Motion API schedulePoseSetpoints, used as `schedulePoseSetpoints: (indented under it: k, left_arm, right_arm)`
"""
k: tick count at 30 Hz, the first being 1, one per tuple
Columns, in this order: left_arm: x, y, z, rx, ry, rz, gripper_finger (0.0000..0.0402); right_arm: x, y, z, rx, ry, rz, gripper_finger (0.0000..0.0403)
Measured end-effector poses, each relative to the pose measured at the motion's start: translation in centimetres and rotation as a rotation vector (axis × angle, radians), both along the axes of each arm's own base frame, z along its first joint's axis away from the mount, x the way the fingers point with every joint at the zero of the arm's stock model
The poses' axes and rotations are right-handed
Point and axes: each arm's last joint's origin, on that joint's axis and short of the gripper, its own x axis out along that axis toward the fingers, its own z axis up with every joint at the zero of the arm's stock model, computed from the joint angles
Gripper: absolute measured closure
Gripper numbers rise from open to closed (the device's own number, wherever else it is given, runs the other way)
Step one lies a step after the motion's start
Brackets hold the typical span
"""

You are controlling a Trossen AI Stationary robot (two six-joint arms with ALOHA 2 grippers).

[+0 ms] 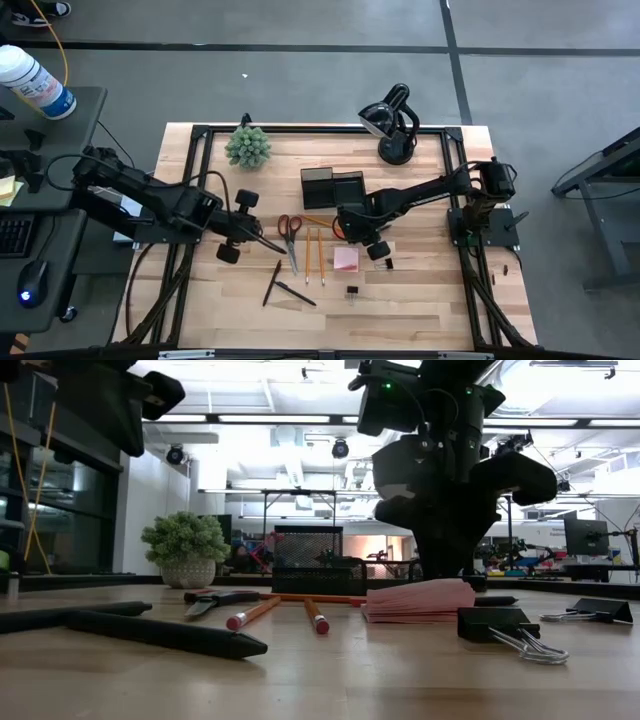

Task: Pick and place office supplies into organizer
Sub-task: Put the top black pen into the desk organizer

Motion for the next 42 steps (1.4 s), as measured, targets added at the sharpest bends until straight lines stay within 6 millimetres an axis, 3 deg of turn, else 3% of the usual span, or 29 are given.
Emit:
schedulePoseSetpoints:
  k: [8, 24, 34, 42]
  left_arm:
    - [0.2, 0.0, 0.1, 0.006, -0.026, 0.006, 0.0392]
    - [0.2, 0.0, 0.1, 0.009, -0.027, 0.011, 0.0392]
    - [0.2, 0.0, 0.1, 0.022, -0.029, 0.014, 0.0392]
    - [0.2, 0.1, 0.1, 0.029, -0.030, 0.018, 0.0392]
  right_arm:
    - [0.0, -0.2, 0.0, -0.010, 0.003, -0.005, 0.0307]
    - [0.4, -0.1, -2.1, -0.027, 0.053, -0.003, 0.0307]
    - [0.6, -0.1, -2.2, -0.030, 0.048, -0.004, 0.0388]
    - [0.6, 0.5, -2.0, -0.050, 0.052, 0.007, 0.0390]
